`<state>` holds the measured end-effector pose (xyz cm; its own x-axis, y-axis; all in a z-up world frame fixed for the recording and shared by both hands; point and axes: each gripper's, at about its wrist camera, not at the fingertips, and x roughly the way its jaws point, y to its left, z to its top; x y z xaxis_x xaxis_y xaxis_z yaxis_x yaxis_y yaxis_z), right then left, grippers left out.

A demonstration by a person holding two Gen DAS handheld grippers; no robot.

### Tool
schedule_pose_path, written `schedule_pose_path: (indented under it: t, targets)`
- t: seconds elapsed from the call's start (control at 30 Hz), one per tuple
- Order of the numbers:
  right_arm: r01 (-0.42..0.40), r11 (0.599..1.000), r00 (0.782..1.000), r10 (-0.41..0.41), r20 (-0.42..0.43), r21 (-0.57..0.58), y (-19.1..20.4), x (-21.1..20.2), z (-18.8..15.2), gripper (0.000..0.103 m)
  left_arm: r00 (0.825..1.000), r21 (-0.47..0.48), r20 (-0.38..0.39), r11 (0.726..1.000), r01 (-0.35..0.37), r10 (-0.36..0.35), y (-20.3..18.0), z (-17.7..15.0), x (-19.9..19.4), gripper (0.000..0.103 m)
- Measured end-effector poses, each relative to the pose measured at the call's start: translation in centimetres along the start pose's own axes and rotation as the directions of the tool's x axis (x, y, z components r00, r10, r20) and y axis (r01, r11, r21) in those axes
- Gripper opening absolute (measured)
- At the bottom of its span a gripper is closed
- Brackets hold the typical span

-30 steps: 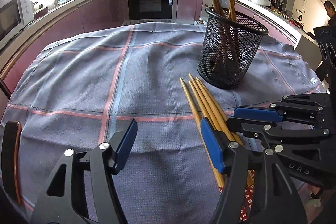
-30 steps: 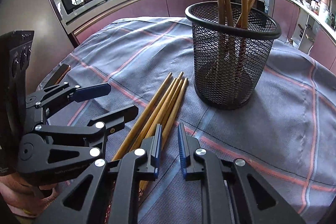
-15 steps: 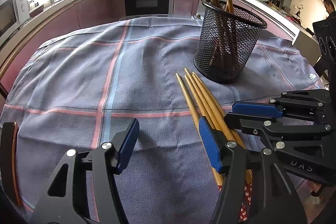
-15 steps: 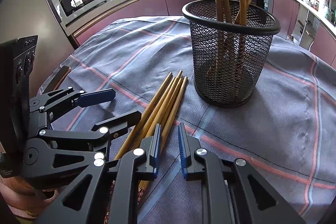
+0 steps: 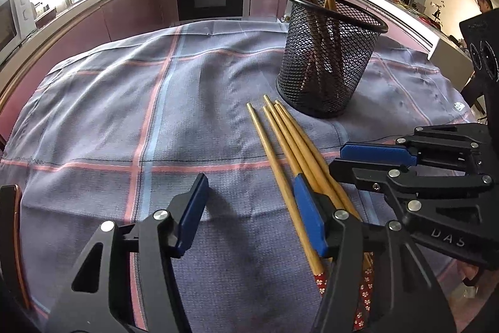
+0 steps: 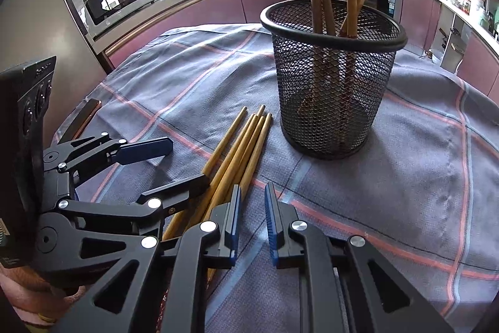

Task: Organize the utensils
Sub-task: 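Position both open tools over the chopstick bundle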

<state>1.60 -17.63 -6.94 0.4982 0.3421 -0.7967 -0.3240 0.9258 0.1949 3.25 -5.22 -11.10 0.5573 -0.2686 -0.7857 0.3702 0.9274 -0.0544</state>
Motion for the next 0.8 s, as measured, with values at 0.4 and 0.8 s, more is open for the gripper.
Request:
schedule_pose_path:
  t: [0.4, 0.8]
  targets:
    - [0.006, 1.0, 1.0, -0.006, -0.012, -0.007, 0.3, 0.4, 0.1, 0.017, 1.0, 0.004, -0.007, 1.0, -0.006, 0.006, 0.2, 0.0, 0.0, 0.05]
    - [0.054, 0.998, 0.998, -0.055, -0.02, -0.039, 0.8, 1.0, 0.1, 0.016, 1.0, -0.005, -0.007, 1.0, -0.009, 0.008, 0.5, 0.0, 0.0, 0.045]
